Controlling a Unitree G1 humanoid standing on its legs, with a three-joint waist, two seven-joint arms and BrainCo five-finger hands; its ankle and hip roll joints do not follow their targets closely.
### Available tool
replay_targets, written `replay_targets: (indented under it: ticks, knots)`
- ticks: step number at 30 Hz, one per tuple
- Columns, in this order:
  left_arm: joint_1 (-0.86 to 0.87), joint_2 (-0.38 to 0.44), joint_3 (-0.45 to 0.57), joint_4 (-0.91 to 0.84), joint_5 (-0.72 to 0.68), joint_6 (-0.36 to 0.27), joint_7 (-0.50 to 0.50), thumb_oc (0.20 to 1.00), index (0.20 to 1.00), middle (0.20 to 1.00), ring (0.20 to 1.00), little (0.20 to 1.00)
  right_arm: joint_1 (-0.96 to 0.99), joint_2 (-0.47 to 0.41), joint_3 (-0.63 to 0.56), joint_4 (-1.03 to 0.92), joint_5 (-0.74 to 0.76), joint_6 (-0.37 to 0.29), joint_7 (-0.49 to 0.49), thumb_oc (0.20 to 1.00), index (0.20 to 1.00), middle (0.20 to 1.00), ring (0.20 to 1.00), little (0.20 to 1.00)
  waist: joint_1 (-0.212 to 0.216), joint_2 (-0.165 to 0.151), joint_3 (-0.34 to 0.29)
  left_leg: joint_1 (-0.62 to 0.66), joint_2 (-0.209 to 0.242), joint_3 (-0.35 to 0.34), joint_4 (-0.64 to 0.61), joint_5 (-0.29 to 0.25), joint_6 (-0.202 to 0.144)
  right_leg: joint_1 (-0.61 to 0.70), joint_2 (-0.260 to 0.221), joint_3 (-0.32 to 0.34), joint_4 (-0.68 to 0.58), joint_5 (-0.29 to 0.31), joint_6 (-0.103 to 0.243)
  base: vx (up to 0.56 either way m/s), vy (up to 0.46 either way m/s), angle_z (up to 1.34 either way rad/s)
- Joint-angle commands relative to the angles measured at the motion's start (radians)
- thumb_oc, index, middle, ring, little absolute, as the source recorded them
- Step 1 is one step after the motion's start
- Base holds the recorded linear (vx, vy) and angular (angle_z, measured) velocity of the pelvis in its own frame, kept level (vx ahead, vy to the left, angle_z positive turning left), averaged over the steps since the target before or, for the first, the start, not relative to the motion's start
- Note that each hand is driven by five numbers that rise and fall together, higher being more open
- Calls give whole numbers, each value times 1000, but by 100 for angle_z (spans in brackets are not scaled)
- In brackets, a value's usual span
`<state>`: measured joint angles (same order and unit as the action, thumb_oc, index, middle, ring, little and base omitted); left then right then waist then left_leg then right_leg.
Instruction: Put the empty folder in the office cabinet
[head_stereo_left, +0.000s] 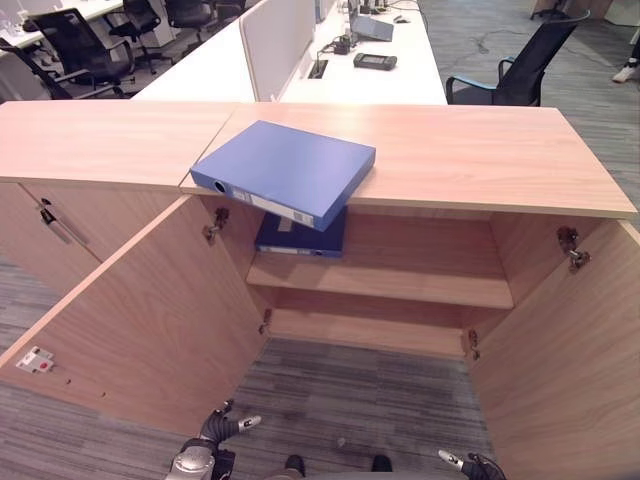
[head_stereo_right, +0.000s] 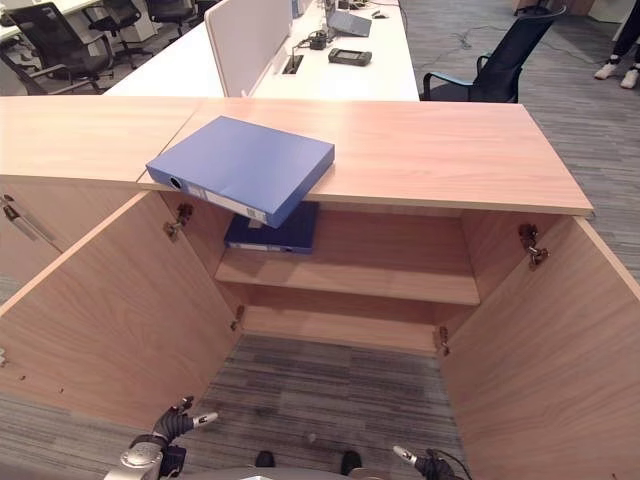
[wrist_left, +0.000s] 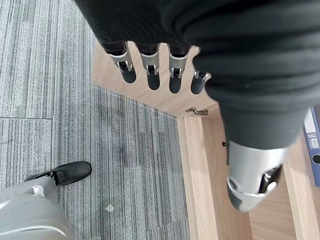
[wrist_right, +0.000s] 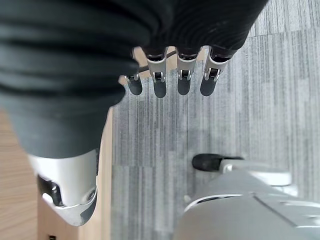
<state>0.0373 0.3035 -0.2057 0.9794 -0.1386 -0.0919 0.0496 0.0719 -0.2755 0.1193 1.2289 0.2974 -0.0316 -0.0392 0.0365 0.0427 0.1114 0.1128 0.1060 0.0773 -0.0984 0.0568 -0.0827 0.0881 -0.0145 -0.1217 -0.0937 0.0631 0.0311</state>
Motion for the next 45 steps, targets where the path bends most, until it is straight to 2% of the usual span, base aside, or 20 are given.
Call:
replay_targets:
  ticks: [1, 5, 12, 17, 18, 24, 27, 30, 31, 32, 34, 45]
  knots:
    - [-83, 4, -10, 13, 40, -36, 1, 1000, 1000, 1000, 1000, 1000, -18, -27, 11, 61, -62, 9, 2, 1000, 1000, 1000, 1000, 1000, -7, -17, 45, -3, -22, -3, 11, -43, -8, 45, -70, -32, 6, -90, 117, -31, 0, -1]
    - [-79, 21, -1, 0, 49, -37, -8, 1000, 1000, 1000, 1000, 1000, 31, -37, -22, 180, -133, 37, -4, 1000, 1000, 1000, 1000, 1000, -14, -24, 49, -3, -19, 6, 11, -44, -8, 40, -71, -29, 6, -86, 121, -4, -2, -2]
    - [-70, 34, 21, 2, 48, -38, -16, 1000, 1000, 1000, 1000, 1000, 96, -76, -111, 256, -116, 53, 0, 1000, 1000, 1000, 1000, 1000, -34, -29, 53, -2, -17, 14, 11, -47, -9, 37, -71, -18, 6, -83, 123, 12, -1, -5]
    - [-69, 48, 32, -8, 43, -37, -21, 1000, 1000, 1000, 1000, 1000, 110, -119, -172, 270, -75, 58, 4, 1000, 1000, 1000, 1000, 1000, -45, -36, 60, -6, -18, 16, 11, -49, -8, 30, -69, -9, 6, -79, 122, -4, -2, -6]
    - [-66, 54, 39, -17, 38, -37, -22, 1000, 1000, 1000, 1000, 1000, 107, -151, -216, 263, -37, 53, -1, 1000, 1000, 1000, 1000, 1000, -53, -39, 58, -4, -18, 16, 11, -52, -8, 33, -68, -5, 6, -80, 121, 0, 0, 0]
    - [-59, 57, 38, -29, 36, -40, -20, 1000, 1000, 1000, 1000, 1000, 92, -178, -211, 207, -41, 36, -7, 1000, 1000, 1000, 1000, 1000, -56, -43, 57, -2, -17, 19, 11, -54, -8, 33, -67, 0, 6, -79, 121, 0, 0, 0]
    - [-45, 58, 28, -50, 46, -41, -14, 1000, 1000, 1000, 1000, 1000, 73, -176, -151, 50, -103, 10, -24, 1000, 1000, 1000, 1000, 1000, -53, -44, 57, -2, -18, 22, 11, -54, -8, 29, -67, 6, 6, -76, 121, 0, 7, -2]
    - [-17, 66, 33, -86, 61, -42, -15, 1000, 1000, 1000, 1000, 1000, 89, -193, -107, -184, -195, -17, -34, 1000, 1000, 1000, 1000, 1000, -54, -46, 58, -3, -17, 26, 11, -55, -6, 27, -68, 9, 6, -75, 123, -1, 15, -11]
    - [-15, 66, 33, -87, 61, -42, -15, 1000, 1000, 1000, 1000, 1000, 93, -193, -108, -189, -196, -15, -34, 1000, 1000, 1000, 1000, 1000, -54, -46, 57, -2, -17, 26, 11, -55, -6, 28, -68, 9, 6, -76, 123, 5, 27, -11]
    - [1, 66, 39, -101, 68, -41, -17, 1000, 1000, 1000, 1000, 1000, 105, -209, -103, -333, -218, -27, -28, 1000, 1000, 1000, 1000, 1000, -58, -46, 58, 0, -18, 31, 11, -56, -6, 28, -68, 13, 6, -75, 124, 4, 28, -6]
    - [13, 54, 40, -102, 73, -43, -14, 1000, 1000, 1000, 1000, 1000, 112, -201, -72, -487, -217, -37, -8, 1000, 1000, 1000, 1000, 1000, -59, -45, 57, 4, -17, 33, 11, -58, -5, 29, -68, 18, 6, -75, 122, 6, 27, -5]
    - [4, 35, 24, -111, 90, -56, -3, 1000, 1000, 1000, 1000, 1000, 97, -184, 43, -812, -197, -81, 71, 1000, 1000, 1000, 1000, 1000, -44, -47, 65, 0, -15, 34, 11, -56, -6, 21, -68, 13, 6, -73, 124, -1, 2, -1]
